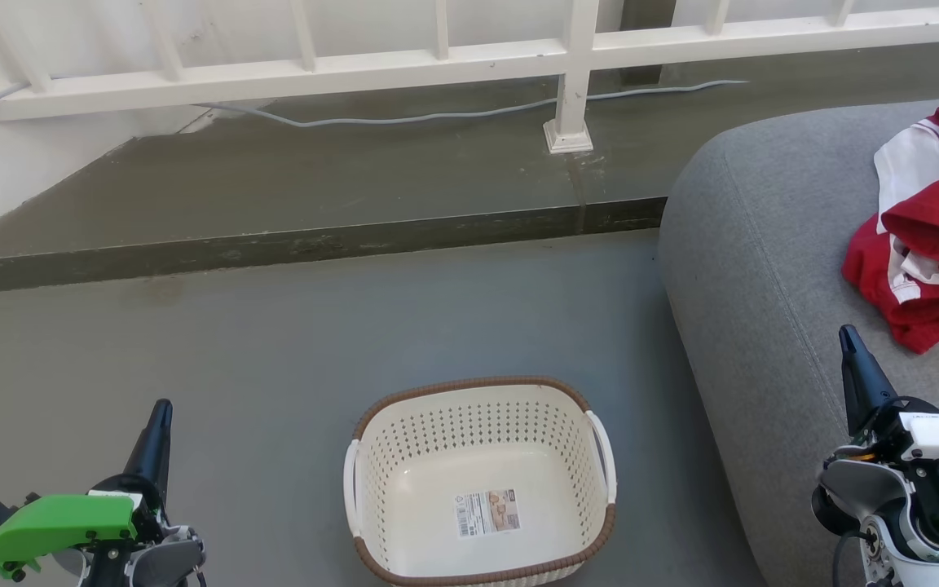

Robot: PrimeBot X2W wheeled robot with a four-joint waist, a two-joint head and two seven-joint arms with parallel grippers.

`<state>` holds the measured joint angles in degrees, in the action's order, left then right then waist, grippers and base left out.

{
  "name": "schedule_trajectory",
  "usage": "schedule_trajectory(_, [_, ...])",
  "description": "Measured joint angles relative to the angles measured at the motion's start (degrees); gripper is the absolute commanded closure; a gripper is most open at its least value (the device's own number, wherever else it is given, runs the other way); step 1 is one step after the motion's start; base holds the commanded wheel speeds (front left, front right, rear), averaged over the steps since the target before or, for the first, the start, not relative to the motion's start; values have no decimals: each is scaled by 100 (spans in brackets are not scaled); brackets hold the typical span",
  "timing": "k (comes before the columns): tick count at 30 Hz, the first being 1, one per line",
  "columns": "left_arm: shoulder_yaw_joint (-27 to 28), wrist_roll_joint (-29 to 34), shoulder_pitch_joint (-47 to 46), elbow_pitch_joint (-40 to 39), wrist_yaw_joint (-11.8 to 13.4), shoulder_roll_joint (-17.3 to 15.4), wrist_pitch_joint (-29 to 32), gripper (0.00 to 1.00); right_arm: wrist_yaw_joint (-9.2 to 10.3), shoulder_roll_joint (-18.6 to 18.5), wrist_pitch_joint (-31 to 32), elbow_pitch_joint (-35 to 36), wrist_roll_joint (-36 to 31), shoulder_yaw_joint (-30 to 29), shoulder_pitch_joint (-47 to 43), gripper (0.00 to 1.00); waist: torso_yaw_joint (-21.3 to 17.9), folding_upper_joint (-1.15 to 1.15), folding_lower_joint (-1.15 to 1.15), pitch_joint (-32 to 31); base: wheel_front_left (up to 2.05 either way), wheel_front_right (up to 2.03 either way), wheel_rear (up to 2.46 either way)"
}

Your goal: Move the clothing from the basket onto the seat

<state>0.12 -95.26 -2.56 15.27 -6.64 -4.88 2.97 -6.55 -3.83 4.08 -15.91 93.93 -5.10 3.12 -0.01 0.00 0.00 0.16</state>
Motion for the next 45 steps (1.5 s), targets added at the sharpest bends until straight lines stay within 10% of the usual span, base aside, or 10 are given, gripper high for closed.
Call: schedule_trajectory(45, [20, 1, -12, 66, -24, 12, 2, 100, -1, 3, 2, -24, 0, -13, 3, 100, 0, 0, 0, -2, 0, 0, 0])
